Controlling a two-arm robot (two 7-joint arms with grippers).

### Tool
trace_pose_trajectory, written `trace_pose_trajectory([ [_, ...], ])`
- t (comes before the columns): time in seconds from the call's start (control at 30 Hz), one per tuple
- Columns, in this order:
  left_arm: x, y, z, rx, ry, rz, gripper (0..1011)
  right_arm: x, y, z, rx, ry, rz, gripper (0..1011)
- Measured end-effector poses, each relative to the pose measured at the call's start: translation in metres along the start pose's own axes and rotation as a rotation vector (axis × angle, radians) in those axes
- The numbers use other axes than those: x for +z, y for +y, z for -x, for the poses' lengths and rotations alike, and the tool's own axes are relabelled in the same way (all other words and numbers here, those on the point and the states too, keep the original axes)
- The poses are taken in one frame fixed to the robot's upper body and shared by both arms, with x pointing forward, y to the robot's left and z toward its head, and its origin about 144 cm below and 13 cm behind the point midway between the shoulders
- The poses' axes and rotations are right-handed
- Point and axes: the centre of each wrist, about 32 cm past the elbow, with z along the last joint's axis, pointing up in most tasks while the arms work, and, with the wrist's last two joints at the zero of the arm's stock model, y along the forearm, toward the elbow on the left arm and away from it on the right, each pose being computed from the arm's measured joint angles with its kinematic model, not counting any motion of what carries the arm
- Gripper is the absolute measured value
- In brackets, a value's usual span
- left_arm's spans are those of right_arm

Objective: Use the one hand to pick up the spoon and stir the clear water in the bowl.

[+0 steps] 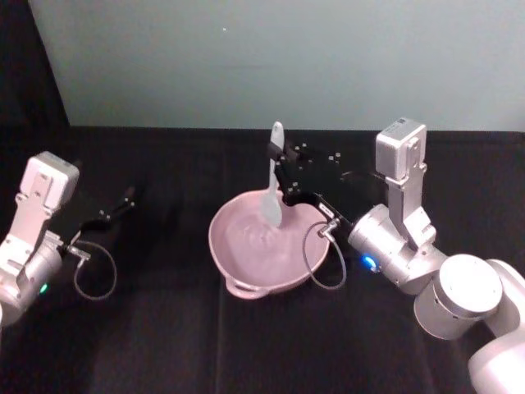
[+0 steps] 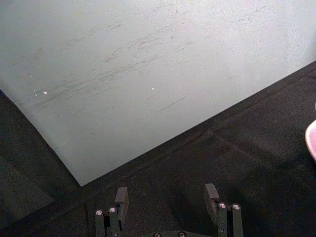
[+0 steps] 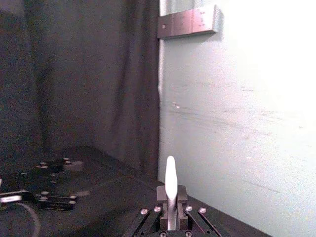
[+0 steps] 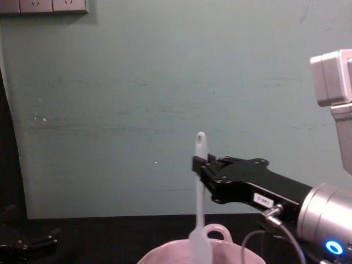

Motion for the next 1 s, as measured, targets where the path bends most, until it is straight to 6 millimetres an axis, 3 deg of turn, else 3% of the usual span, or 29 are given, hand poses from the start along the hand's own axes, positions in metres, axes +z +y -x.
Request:
trace_pose_trajectory([
  [0.43, 0.0, 0.0, 0.0, 0.0, 0.0, 0.0, 1011, 0.015, -0.028, -0.016, -0.066, -0.001, 0.02, 110],
  [0.73, 0.0, 0.0, 0.0, 0.0, 0.0, 0.0, 1011, 0.054, -0.043, -0.025, -0.077, 0.122, -0.012, 110],
  [1.0, 0.0, 0.0, 0.0, 0.0, 0.0, 0.0, 1011, 0.085, -0.06, -0.046, -0.149, 0.243, -0.017, 110],
])
